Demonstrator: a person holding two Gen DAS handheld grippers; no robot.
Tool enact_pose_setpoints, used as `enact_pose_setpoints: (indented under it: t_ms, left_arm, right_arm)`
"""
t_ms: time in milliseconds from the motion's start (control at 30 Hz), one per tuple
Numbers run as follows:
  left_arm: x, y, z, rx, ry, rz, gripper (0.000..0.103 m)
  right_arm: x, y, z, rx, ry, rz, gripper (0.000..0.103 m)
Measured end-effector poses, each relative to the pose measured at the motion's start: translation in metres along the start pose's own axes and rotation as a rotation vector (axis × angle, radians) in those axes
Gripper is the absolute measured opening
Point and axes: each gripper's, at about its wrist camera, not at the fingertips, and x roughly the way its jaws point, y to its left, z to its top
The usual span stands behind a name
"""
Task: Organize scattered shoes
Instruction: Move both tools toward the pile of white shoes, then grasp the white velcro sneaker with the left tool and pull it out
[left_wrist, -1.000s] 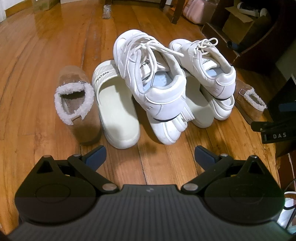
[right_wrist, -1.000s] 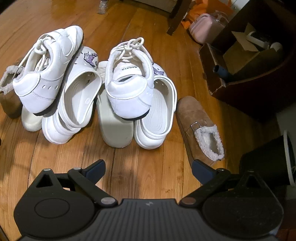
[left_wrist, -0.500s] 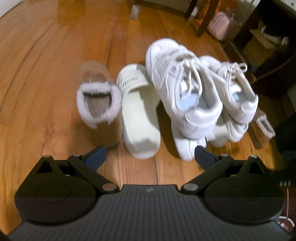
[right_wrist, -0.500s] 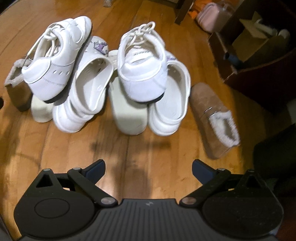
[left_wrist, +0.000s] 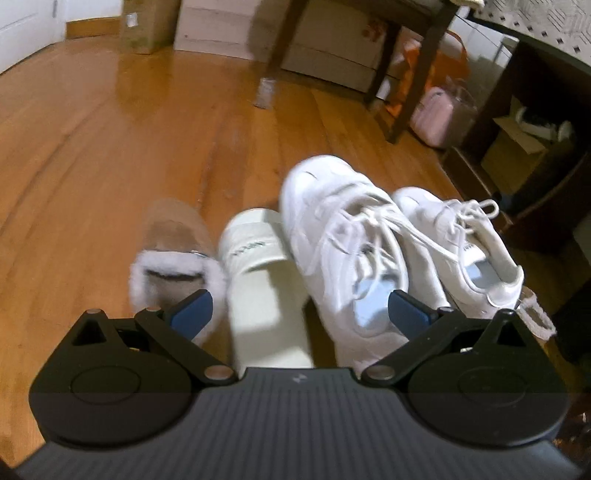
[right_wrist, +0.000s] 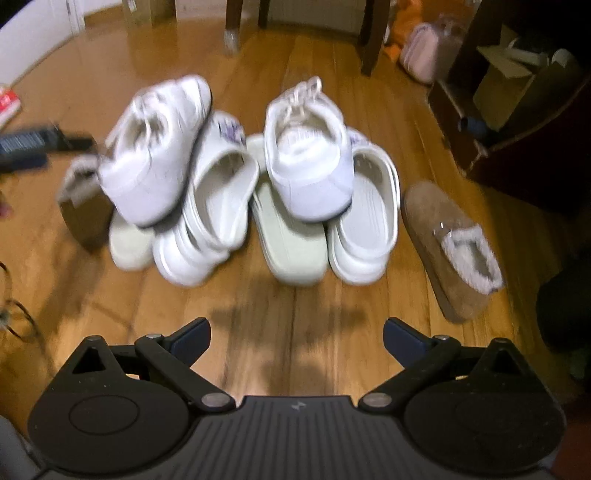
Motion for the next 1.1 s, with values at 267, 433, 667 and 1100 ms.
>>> enact_pose_setpoints:
  t_ms: [267, 433, 667, 1100]
  left_arm:
    - [0.036, -0.002, 0.002, -0.034, 0.026, 0.064, 0.071]
    - [0.051, -0.003, 0.007, -0.056, 0.034, 0.072, 0.077]
    - [0.06, -0.003, 0.013, -0.11, 0.035, 0.042, 0.021]
    - [0.029, -0.015, -0.005, -0.168, 0.01, 0.087, 0.014]
  right_arm:
    - [-0.003, -0.016, 0.006, -0.017, 0.017, -0.022, 0.1]
    - [0.004, -0.037, -0.006, 0.001, 0.081, -0.054, 0.099]
    - [0.008, -0.058, -0.02, 0.048, 0.099, -0.095, 0.099]
    - [-0.014, -0.04, -0.04, 0.056, -0.038, -0.051, 0.093]
